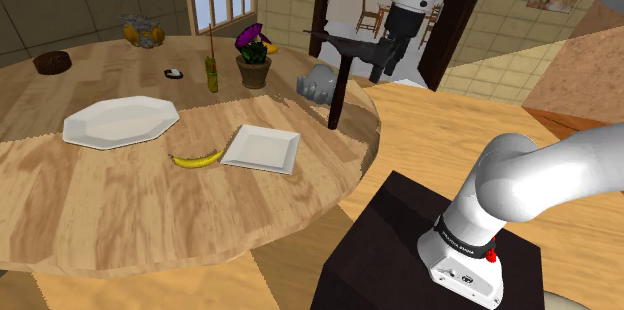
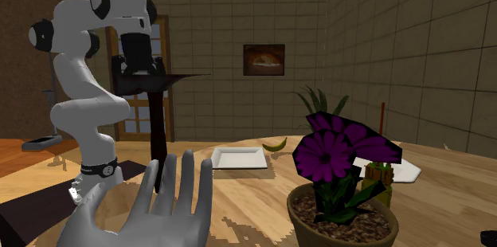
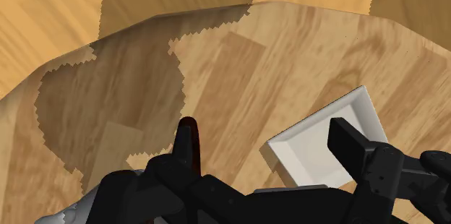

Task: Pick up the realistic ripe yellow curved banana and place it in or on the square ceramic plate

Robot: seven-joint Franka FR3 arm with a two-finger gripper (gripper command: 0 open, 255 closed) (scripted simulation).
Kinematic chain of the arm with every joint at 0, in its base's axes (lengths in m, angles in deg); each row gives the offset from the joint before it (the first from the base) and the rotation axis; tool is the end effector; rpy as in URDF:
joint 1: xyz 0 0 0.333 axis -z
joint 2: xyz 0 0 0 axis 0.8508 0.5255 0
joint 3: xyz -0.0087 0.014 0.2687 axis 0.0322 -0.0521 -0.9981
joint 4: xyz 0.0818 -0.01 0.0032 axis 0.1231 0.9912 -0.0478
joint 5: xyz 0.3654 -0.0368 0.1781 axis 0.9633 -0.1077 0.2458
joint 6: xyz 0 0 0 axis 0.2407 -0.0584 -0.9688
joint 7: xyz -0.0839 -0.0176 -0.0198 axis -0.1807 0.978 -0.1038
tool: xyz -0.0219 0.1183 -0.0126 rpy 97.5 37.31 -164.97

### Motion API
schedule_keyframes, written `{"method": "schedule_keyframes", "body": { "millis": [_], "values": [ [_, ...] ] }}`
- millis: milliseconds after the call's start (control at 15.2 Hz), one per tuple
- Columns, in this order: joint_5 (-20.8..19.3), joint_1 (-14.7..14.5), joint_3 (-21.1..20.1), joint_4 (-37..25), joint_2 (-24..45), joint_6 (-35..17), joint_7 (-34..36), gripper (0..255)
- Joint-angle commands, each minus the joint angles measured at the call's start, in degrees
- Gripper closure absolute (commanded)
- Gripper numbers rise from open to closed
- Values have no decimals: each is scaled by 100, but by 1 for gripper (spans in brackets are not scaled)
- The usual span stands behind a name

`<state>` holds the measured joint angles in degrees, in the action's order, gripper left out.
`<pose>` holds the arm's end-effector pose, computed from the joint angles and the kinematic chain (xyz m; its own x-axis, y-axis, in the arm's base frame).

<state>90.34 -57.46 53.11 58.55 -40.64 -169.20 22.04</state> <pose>0.3716 -0.0159 0.5361 0.9967 0.0004 0.0818 0.0039 -0.9991 -0.0428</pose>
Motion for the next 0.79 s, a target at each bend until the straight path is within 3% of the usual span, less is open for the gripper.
{"method": "schedule_keyframes", "body": {
  "millis": [0, 726],
  "values": [
    [0, 0, 0, 0, 0, 0, 0, 0],
    [159, -672, -189, -1131, 2382, -980, -1001, 0]
  ]
}}
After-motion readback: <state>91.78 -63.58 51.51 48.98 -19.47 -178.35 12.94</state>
